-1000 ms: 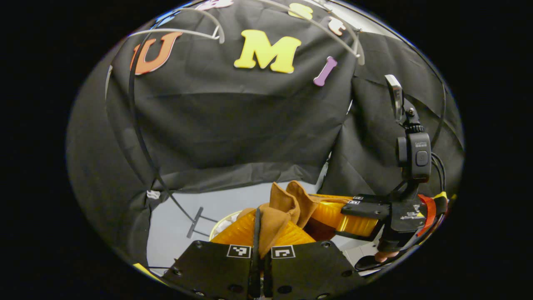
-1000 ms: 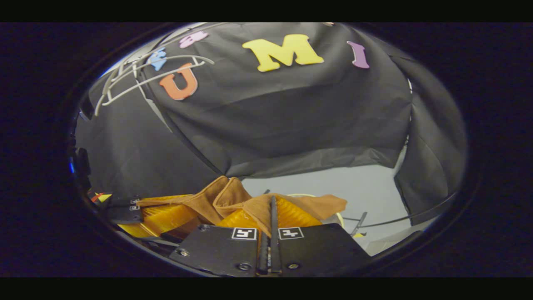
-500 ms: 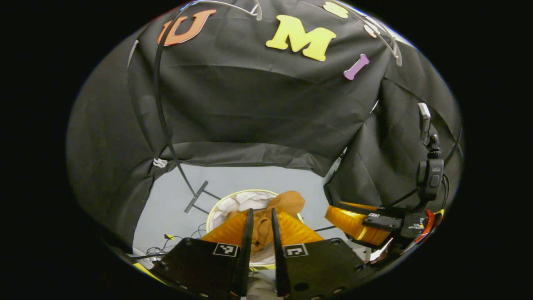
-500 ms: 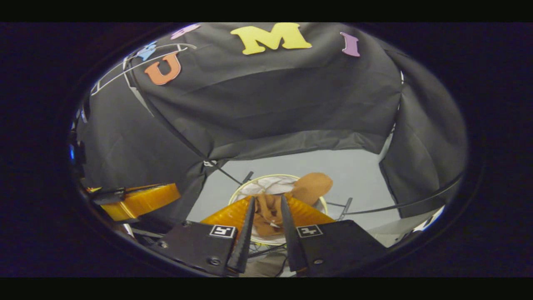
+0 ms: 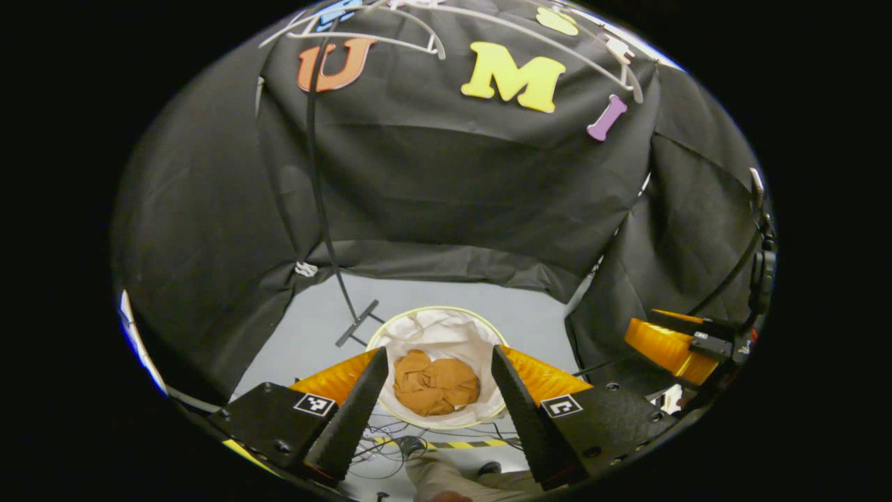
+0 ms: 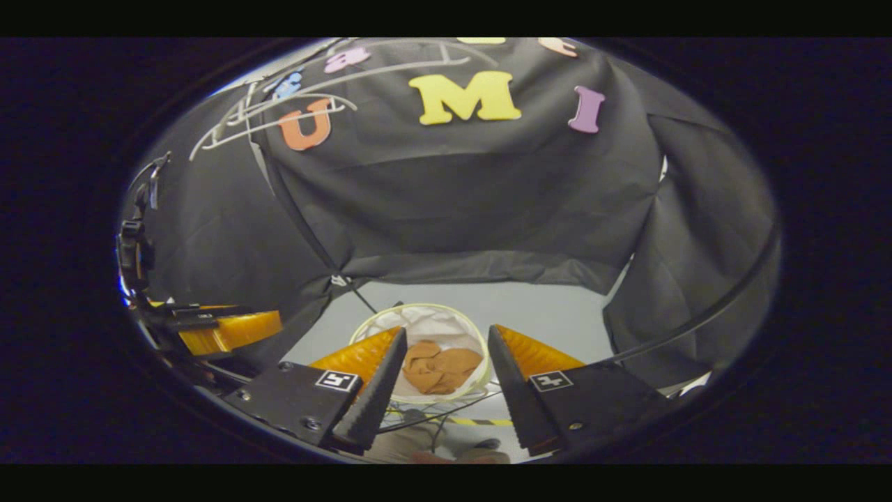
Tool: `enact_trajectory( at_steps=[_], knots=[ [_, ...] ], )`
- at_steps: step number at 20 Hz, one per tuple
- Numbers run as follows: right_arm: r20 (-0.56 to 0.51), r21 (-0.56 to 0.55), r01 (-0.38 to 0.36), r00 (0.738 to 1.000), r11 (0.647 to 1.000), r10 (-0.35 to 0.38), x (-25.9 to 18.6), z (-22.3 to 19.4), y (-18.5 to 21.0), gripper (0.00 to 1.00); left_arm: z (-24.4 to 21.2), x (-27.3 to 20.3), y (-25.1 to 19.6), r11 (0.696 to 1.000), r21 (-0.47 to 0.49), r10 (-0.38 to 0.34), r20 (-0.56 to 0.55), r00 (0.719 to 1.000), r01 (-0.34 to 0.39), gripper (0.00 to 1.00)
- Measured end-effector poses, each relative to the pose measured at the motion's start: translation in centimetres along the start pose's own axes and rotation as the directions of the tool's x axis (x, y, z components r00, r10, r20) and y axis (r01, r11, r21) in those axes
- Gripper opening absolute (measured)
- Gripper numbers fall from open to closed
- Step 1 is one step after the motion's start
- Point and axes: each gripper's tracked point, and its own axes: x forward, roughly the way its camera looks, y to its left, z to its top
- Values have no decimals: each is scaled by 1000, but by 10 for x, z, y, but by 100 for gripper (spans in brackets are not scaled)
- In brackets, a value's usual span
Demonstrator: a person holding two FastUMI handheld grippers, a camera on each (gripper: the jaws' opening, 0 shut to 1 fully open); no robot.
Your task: Grasp the clothes on the hanger with both hands and then place them into the laundry hamper below.
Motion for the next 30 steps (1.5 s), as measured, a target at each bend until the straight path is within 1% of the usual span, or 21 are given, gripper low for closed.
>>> enact_trajectory(
  at_steps=[2, 4, 5, 6, 8, 9, 10, 11, 12, 13, 14, 15, 17, 18, 20, 21, 22, 23, 25, 28, 30],
  knots=[
    [105, -18, -1, 994, 1000, 3, -41, 17, -17, 75, 11, -31, -6, 999, -2, 35, 74, 997, -35, 93],
    [220, -37, -8, 975, 999, 16, -84, 37, -26, 75, 25, -66, -12, 998, 7, 67, 167, 984, -70, 93],
    [273, -54, -17, 962, 998, 31, -105, 45, -29, 78, 31, -84, -16, 997, 7, 79, 216, 973, -83, 93],
    [317, -72, -26, 947, 997, 48, -125, 50, -28, 85, 36, -103, -21, 996, 3, 89, 259, 962, -93, 93],
    [370, -103, -38, 926, 994, 74, -161, 57, -33, 89, 43, -139, -37, 995, 1, 96, 334, 938, -102, 93],
    [401, -111, -56, 911, 992, 97, -181, 61, -32, 91, 47, -155, -43, 994, 6, 97, 381, 920, -108, 93],
    [428, -119, -77, 896, 990, 121, -200, 61, -31, 93, 52, -174, -50, 993, 13, 98, 418, 903, -114, 84],
    [450, -126, -90, 882, 988, 138, -217, 63, -31, 95, 56, -193, -55, 992, 23, 97, 455, 885, -120, 100],
    [476, -130, -101, 866, 986, 152, -233, 63, -41, 98, 59, -210, -62, 992, 33, 90, 489, 868, -122, 100],
    [506, -130, -100, 849, 986, 153, -251, 66, -47, 98, 62, -224, -66, 991, 40, 87, 525, 847, -127, 100],
    [542, -126, -104, 826, 987, 156, -271, 70, -52, 100, 68, -241, -72, 990, 54, 76, 564, 823, -129, 100],
    [575, -117, -99, 804, 988, 149, -289, 76, -59, 100, 74, -261, -78, 989, 61, 75, 590, 804, -138, 100],
    [642, -90, -86, 757, 992, 124, -321, 88, -74, 100, 83, -295, -90, 986, 73, 67, 651, 757, -149, 100],
    [666, -81, -74, 738, 994, 109, -332, 92, -81, 99, 87, -305, -92, 986, 75, 57, 681, 730, -146, 100],
    [700, -59, -39, 711, 998, 69, -357, 99, -97, 98, 86, -336, -100, 986, 100, 17, 731, 683, -131, 100],
    [712, -43, -23, 700, 999, 47, -368, 103, -105, 99, 92, -350, -99, 985, 117, -3, 752, 660, -129, 100],
    [727, -29, -8, 686, 1000, 27, -378, 106, -111, 99, 97, -358, -96, 985, 121, -13, 771, 637, -126, 100],
    [741, -15, 6, 671, 1000, 7, -388, 109, -115, 99, 97, -352, -93, 986, 121, -23, 786, 617, -118, 100],
    [768, -6, 31, 641, 999, -15, -407, 111, -115, 99, 100, -360, -93, 986, 116, -26, 806, 591, -115, 100],
    [798, -9, 59, 602, 998, -29, -426, 114, -112, 99, 108, -375, -82, 982, 111, -8, 835, 550, -153, 100],
    [816, -19, 75, 577, 997, -28, -437, 119, -108, 99, 110, -382, -75, 978, 121, -11, 847, 531, -172, 100]
  ],
)
